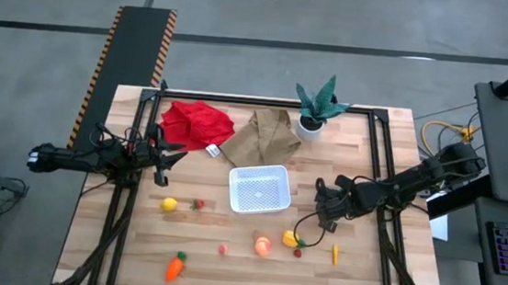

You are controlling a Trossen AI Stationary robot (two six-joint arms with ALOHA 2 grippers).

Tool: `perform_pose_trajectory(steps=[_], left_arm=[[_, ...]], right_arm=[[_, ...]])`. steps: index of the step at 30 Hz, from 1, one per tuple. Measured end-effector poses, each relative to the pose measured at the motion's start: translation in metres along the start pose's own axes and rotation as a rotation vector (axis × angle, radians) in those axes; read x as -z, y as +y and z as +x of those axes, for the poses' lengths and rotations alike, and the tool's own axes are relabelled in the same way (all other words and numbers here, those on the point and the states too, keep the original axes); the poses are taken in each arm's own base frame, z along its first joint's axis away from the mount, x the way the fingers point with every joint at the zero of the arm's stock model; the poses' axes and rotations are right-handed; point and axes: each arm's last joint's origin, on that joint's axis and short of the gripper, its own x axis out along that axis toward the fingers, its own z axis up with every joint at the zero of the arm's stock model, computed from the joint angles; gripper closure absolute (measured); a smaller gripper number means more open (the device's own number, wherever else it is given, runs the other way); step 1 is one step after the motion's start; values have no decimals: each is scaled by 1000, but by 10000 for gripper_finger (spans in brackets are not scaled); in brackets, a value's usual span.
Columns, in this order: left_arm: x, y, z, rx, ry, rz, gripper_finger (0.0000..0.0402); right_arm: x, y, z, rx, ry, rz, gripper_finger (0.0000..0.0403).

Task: Pick and placing Produce into tupperware
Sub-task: Put the right peach into the white bin

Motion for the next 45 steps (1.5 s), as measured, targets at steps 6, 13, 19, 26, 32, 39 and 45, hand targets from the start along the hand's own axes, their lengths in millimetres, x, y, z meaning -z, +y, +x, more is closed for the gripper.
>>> perform_pose_trajectory(steps=[6,13,19,26,32,39,45], left_arm=[[0,0,0,0,0,0,322],[0,0,0,1,1,0,322],[0,0,0,1,2,1,322],[0,0,0,1,2,1,322],[0,0,0,2,4,1,322],[1,0,0,2,7,2,322],[1,0,0,2,7,2,322]], right_arm=[[-9,-2,-22,-80,-173,37,342],[-29,-1,-54,-214,-497,5,342],[-40,2,-67,-215,-677,-77,342],[-45,3,-62,-184,-707,-111,342],[-44,2,-60,-182,-710,-108,342],[-50,1,-55,-166,-716,-92,342],[-67,-1,-48,-147,-784,-92,342]])
